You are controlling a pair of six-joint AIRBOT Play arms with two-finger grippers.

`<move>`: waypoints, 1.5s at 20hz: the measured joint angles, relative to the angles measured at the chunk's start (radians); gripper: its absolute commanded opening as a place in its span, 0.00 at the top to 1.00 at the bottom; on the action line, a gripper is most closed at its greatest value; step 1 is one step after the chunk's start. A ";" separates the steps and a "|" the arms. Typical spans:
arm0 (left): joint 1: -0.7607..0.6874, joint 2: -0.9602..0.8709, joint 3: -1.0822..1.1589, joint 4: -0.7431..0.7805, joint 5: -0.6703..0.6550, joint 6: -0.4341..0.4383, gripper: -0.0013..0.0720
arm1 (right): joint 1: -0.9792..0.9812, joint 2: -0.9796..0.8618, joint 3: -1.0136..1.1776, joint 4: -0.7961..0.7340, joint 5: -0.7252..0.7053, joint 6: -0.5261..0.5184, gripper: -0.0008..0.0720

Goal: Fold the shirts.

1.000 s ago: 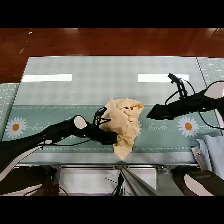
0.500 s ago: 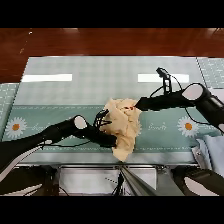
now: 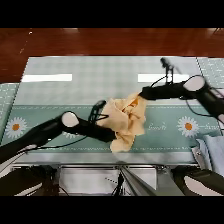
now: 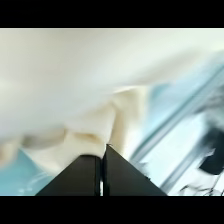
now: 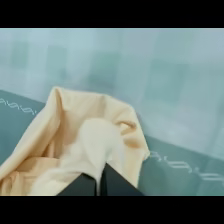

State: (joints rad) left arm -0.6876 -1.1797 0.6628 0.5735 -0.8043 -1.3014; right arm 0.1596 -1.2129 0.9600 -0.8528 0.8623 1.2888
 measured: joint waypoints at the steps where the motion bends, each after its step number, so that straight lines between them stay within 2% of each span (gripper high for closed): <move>1: 0.031 0.078 0.021 0.002 0.003 -0.001 0.96 | -0.029 0.050 0.045 -0.034 0.009 0.002 0.96; 6: 0.288 0.494 0.221 0.038 0.057 -0.059 0.96 | -0.173 0.301 0.319 -0.187 0.050 0.068 0.96; 10: 0.504 0.690 0.462 0.054 0.068 -0.076 0.96 | -0.225 0.433 0.523 -0.278 0.076 0.109 0.96; 13: 0.625 0.737 0.644 0.119 0.014 -0.080 0.96 | -0.237 0.486 0.651 -0.399 0.095 0.170 0.96; 16: 0.705 0.746 0.777 0.225 -0.100 -0.103 0.96 | -0.242 0.506 0.752 -0.510 0.190 0.207 0.96; 21: 0.749 0.746 0.848 0.363 -0.375 -0.186 0.96 | -0.245 0.510 0.828 -0.592 0.515 0.230 0.96; 24: 0.756 0.736 0.816 0.466 -0.560 -0.233 0.96 | -0.245 0.466 0.840 -0.629 0.742 0.226 0.96; 26: 0.758 0.731 0.750 0.502 -0.626 -0.248 0.96 | -0.245 0.408 0.843 -0.636 0.827 0.221 0.96; 30: 0.759 0.720 0.542 0.492 -0.614 -0.259 0.96 | -0.245 0.206 0.846 -0.578 0.855 0.201 0.96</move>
State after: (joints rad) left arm 0.0711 -0.4599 1.2049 1.0653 -1.4181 -1.5604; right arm -0.0849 -1.0069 1.8057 -1.4307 1.7168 1.4895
